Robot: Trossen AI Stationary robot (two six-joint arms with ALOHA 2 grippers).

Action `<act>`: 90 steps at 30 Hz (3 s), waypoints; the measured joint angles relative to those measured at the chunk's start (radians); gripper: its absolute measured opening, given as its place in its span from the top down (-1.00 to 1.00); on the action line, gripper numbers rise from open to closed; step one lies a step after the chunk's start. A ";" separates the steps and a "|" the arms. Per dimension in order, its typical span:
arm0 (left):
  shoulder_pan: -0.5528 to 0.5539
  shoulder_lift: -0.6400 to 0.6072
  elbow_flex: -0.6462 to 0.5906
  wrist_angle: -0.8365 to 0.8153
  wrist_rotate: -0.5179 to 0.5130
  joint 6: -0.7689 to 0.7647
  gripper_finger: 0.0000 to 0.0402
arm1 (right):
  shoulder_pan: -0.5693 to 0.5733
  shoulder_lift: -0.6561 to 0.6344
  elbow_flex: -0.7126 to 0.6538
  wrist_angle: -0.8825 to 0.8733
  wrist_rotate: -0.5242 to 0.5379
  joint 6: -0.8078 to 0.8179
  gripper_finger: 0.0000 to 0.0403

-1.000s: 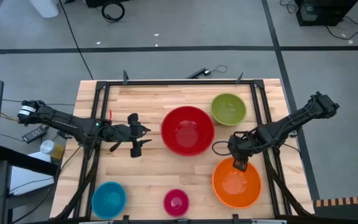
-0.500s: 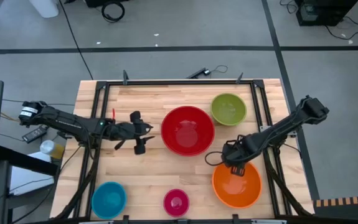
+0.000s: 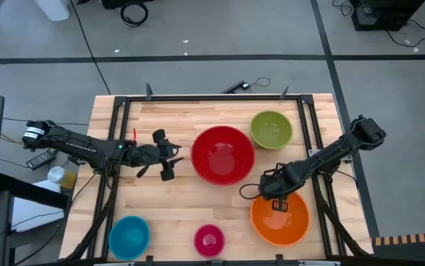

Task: Nest bowls inside each other
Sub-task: Stack the orange bowl on top of the red bowl, then stack the green bowl on top of the orange bowl

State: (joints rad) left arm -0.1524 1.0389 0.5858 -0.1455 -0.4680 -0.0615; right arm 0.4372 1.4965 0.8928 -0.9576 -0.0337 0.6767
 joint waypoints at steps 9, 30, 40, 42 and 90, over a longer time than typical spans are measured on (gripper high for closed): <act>0.012 0.000 0.000 0.000 -0.013 0.005 -0.06 | -0.042 -0.168 0.035 0.069 0.077 -0.020 0.92; 0.056 0.000 0.000 0.047 -0.018 0.031 -0.06 | -0.519 -0.106 0.118 0.673 0.414 -0.347 0.90; 0.066 0.000 0.000 0.037 -0.018 0.024 -0.06 | -0.630 0.059 0.122 0.513 0.192 -0.253 0.82; 0.066 0.001 0.000 0.037 -0.018 0.023 -0.06 | -0.638 0.056 0.135 0.468 0.196 -0.264 0.74; 0.064 0.002 0.000 -0.041 -0.017 -0.006 -0.06 | -1.263 -0.266 -0.147 0.151 0.100 -0.486 0.89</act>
State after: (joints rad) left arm -0.0883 1.0405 0.5858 -0.1867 -0.4854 -0.0677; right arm -0.8254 1.2307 0.7457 -0.8070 0.0660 0.1910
